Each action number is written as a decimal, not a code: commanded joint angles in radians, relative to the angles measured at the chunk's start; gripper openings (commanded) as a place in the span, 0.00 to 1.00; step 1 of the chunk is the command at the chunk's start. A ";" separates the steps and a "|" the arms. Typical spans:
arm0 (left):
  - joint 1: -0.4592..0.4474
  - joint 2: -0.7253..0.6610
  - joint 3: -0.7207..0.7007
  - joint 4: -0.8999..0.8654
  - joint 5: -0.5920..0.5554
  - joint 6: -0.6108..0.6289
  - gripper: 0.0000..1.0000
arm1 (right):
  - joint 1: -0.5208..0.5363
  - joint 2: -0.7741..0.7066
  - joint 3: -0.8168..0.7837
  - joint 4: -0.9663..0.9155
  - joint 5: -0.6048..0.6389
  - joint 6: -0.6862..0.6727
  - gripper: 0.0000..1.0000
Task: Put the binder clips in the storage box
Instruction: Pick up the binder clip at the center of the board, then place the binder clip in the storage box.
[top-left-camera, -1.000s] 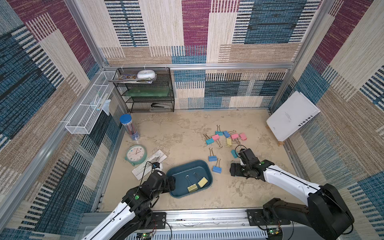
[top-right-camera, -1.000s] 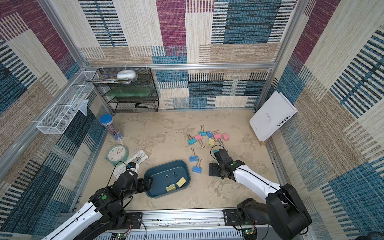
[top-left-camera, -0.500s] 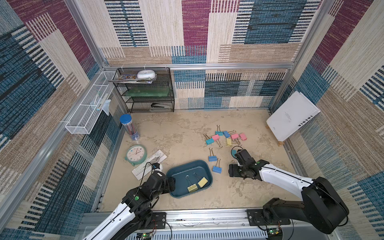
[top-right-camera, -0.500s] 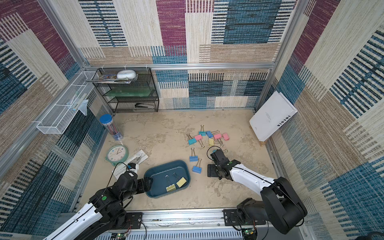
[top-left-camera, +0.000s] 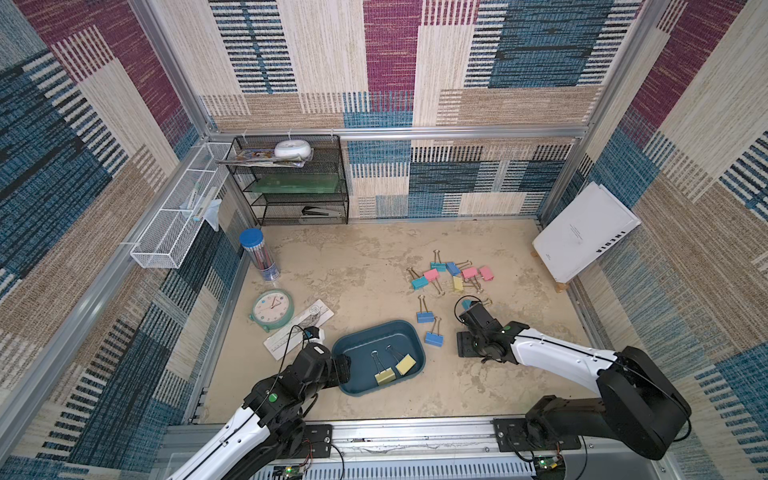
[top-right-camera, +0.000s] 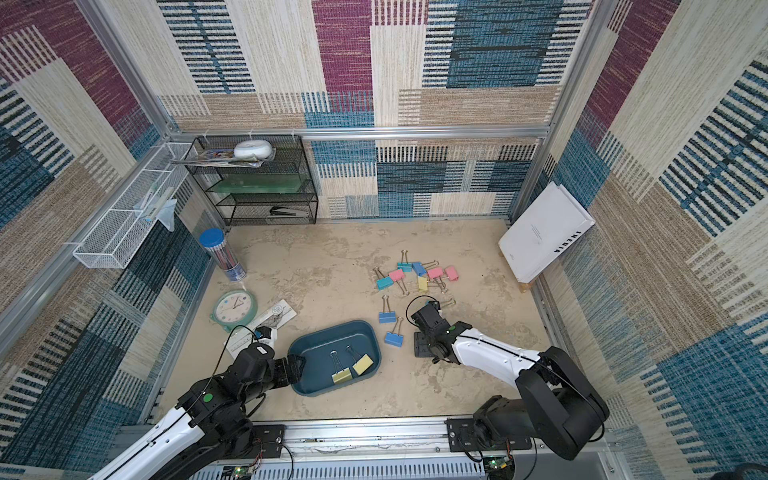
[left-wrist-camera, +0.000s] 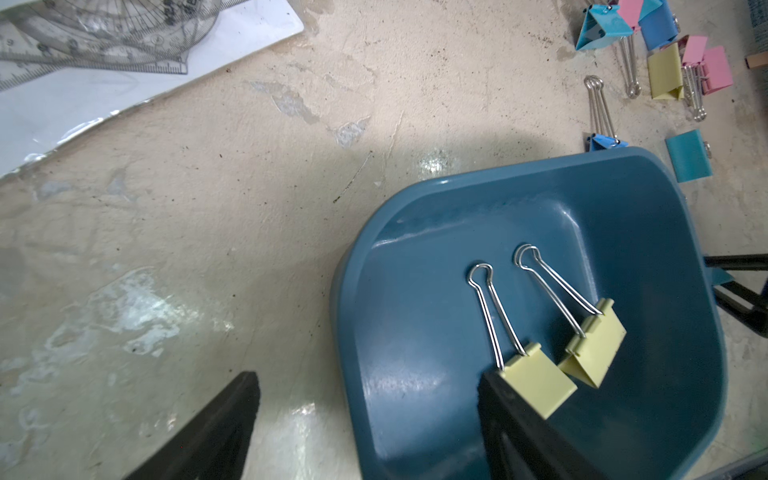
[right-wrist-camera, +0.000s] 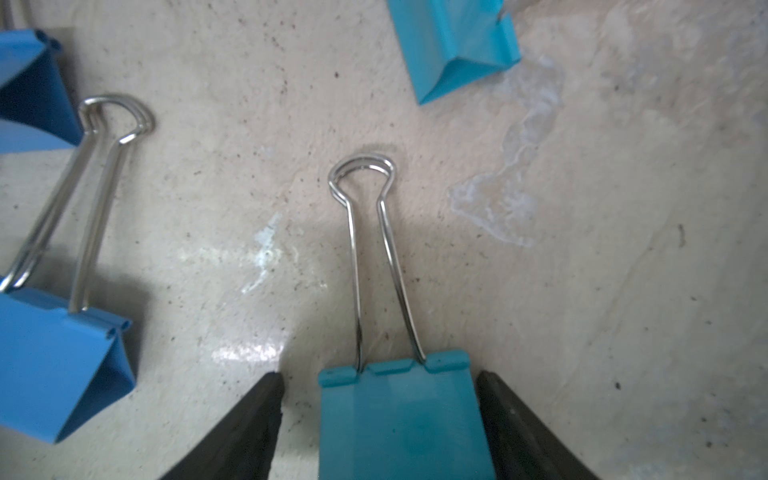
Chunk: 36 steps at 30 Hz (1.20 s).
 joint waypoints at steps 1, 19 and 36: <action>0.000 0.000 0.000 -0.008 0.005 0.006 0.86 | 0.004 0.015 -0.013 -0.093 -0.108 0.050 0.66; 0.001 -0.006 -0.001 -0.008 0.006 0.008 0.87 | 0.243 -0.061 0.341 -0.245 -0.066 0.105 0.47; 0.001 -0.008 0.001 -0.013 0.010 0.007 0.86 | 0.618 0.456 0.709 -0.033 -0.163 0.209 0.49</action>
